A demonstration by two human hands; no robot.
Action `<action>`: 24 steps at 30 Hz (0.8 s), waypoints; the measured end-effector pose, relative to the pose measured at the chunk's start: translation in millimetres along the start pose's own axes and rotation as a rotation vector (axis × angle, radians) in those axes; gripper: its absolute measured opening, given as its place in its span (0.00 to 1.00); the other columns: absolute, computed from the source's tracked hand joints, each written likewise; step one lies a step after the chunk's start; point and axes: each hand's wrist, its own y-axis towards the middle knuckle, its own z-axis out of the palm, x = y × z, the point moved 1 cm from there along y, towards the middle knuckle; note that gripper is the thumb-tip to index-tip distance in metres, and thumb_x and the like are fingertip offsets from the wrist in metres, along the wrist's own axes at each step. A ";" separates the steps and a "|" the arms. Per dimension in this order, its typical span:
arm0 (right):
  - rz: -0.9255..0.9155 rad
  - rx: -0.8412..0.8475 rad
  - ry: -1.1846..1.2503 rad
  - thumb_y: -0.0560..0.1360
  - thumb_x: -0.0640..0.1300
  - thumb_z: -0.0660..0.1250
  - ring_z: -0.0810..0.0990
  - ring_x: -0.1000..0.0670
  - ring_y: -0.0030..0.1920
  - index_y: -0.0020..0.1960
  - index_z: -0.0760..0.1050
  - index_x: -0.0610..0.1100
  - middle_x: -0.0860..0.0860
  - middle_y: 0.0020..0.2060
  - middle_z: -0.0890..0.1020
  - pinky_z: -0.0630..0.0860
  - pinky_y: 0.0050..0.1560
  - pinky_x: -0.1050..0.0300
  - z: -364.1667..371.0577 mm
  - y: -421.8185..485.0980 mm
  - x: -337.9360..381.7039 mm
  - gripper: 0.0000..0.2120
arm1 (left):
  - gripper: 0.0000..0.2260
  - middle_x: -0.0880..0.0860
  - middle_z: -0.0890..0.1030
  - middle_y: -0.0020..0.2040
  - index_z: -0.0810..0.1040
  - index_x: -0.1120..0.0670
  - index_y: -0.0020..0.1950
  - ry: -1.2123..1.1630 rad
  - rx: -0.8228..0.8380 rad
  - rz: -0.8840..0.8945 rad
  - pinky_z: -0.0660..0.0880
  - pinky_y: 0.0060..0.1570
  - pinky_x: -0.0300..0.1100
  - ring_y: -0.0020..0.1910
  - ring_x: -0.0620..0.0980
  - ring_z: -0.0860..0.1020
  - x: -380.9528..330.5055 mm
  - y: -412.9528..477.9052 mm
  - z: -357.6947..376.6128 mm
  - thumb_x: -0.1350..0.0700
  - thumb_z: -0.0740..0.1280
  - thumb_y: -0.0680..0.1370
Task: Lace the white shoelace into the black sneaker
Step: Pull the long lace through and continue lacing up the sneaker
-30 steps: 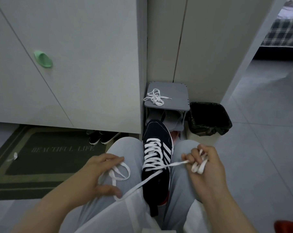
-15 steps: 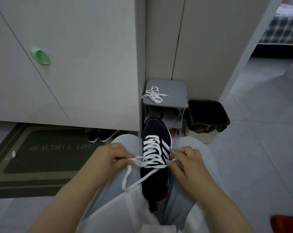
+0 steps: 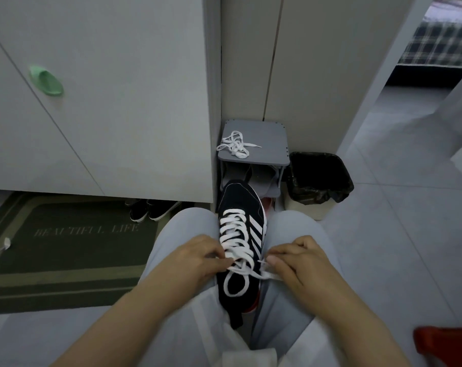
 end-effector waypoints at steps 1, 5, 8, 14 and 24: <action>-0.002 0.012 -0.010 0.67 0.76 0.39 0.64 0.55 0.48 0.51 0.82 0.55 0.69 0.48 0.76 0.65 0.51 0.64 -0.2 0.2 2.0 0.40 | 0.10 0.48 0.80 0.42 0.83 0.49 0.49 0.002 0.035 -0.009 0.72 0.40 0.33 0.43 0.44 0.74 -1.9 -3.3 1.8 0.53 0.65 0.72; -0.068 -0.057 -0.225 0.63 0.57 0.66 0.72 0.54 0.37 0.37 0.81 0.54 0.63 0.38 0.81 0.64 0.34 0.71 7.4 -0.2 9.1 0.09 | 0.04 0.44 0.79 0.37 0.83 0.46 0.39 -0.021 0.194 -0.064 0.73 0.29 0.32 0.32 0.42 0.78 -16.8 -3.9 16.7 0.52 0.69 0.67; -0.039 -0.071 -0.187 0.62 0.47 0.68 0.75 0.54 0.31 0.32 0.80 0.52 0.58 0.32 0.82 0.69 0.33 0.68 16.5 2.0 5.2 0.02 | 0.02 0.45 0.77 0.34 0.81 0.48 0.36 0.082 0.207 -0.144 0.72 0.29 0.34 0.32 0.44 0.78 -27.8 7.3 26.8 0.53 0.69 0.66; 0.286 -0.131 0.416 0.68 0.45 0.75 0.80 0.64 0.43 0.46 0.83 0.51 0.59 0.37 0.83 0.73 0.43 0.72 4.9 1.2 22.6 0.08 | 0.02 0.45 0.76 0.31 0.80 0.49 0.30 0.112 0.088 -0.132 0.69 0.34 0.32 0.32 0.44 0.75 -36.3 3.6 27.3 0.54 0.70 0.63; 0.240 -0.099 0.347 0.67 0.46 0.75 0.77 0.56 0.35 0.40 0.75 0.47 0.58 0.32 0.77 0.72 0.36 0.67 38.7 6.5 56.4 0.09 | 0.12 0.40 0.78 0.50 0.73 0.38 0.46 -0.568 -0.182 -0.504 0.73 0.46 0.29 0.46 0.40 0.78 -30.7 -6.8 -3.8 0.45 0.71 0.66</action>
